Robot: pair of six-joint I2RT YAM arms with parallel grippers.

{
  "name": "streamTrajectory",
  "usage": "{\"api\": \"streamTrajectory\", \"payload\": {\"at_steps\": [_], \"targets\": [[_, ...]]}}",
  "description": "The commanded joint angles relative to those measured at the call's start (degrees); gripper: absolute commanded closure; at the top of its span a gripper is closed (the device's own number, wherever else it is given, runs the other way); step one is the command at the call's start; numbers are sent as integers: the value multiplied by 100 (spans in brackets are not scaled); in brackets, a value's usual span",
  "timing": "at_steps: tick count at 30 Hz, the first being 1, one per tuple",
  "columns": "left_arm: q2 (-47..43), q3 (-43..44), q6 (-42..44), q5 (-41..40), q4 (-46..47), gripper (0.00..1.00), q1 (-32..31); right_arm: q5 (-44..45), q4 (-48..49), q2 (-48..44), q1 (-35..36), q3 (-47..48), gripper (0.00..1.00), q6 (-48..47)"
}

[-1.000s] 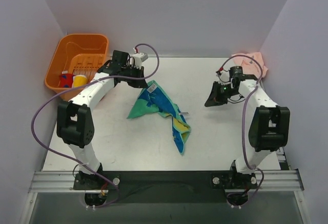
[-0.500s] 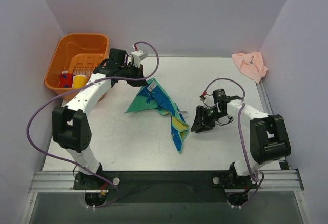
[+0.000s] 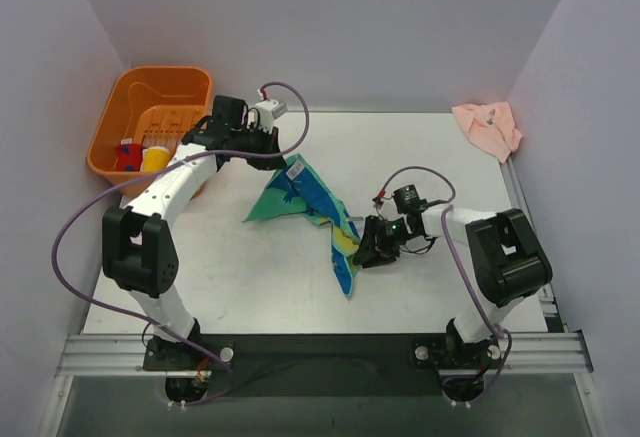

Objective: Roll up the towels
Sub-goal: Flatten the towel

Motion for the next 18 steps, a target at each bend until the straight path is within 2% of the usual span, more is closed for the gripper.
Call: {"api": "streamTrajectory", "payload": {"at_steps": [1, 3, 5, 7, 8, 14, 18], "targets": [[-54, 106, -61, 11, 44, 100, 27, 313, 399, 251, 163, -18, 63, 241], [-63, 106, -61, 11, 44, 100, 36, 279, 452, 453, 172, 43, 65, 303], [-63, 106, -70, 20, 35, 100, 27, 147, 452, 655, 145, 210, 76, 312], [-71, 89, -70, -6, 44, 100, 36, 94, 286, 647, 58, 333, 94, 233], [-80, 80, -70, -6, 35, 100, 53, 102, 120, 604, -3, 412, 99, 102], [-176, 97, -52, 64, 44, 100, 176, 102, -926, -71, -1065, 974, 100, -767], [-317, 124, 0, 134, 9, 100, 273, 41, -2031, -670, -1436, 1649, 100, -2091]]}}
